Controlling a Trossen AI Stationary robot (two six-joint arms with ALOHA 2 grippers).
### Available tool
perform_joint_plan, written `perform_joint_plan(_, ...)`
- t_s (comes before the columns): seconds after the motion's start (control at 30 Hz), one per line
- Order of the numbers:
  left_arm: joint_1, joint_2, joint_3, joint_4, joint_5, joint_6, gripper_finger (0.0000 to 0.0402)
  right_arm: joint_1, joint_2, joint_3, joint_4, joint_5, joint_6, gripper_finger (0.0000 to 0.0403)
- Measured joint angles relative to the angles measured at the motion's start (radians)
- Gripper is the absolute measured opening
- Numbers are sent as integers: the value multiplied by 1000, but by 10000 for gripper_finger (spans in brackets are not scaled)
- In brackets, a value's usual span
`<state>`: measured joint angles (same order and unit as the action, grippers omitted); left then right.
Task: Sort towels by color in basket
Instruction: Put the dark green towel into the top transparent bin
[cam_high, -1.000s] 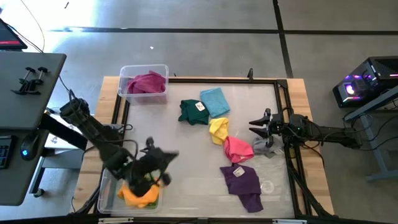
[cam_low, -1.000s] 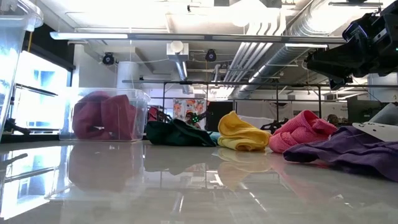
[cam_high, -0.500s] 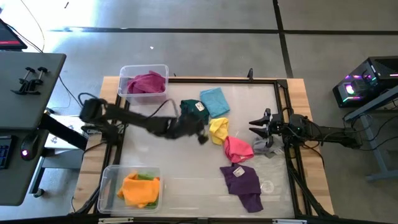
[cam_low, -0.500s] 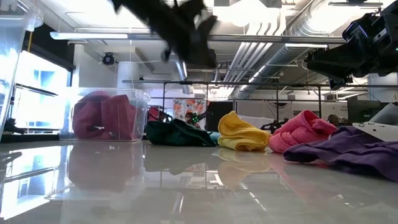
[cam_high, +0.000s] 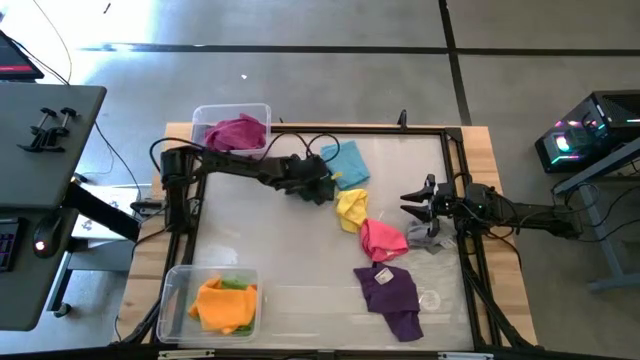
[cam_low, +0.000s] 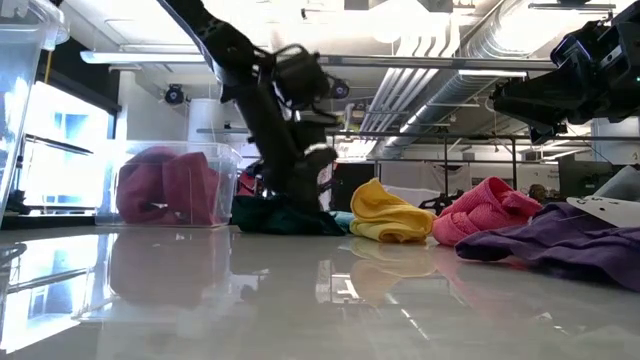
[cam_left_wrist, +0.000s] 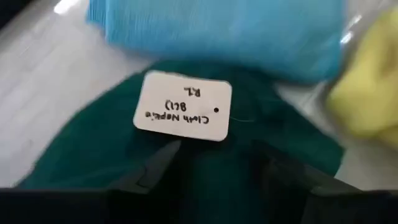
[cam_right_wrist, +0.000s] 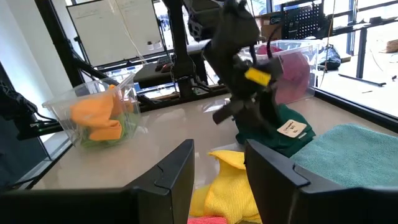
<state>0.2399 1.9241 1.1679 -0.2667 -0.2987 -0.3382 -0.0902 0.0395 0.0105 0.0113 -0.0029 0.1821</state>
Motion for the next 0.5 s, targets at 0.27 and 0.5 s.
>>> perform_joint_plan(0.27, -15, 67, 2, -20, -64, 34, 180, 0, 0, 0, 0, 0, 0, 138)
perform_joint_plan(0.5, -71, 65, 2, -45, -23, 20, 82, 0, 0, 0, 0, 0, 0, 138)
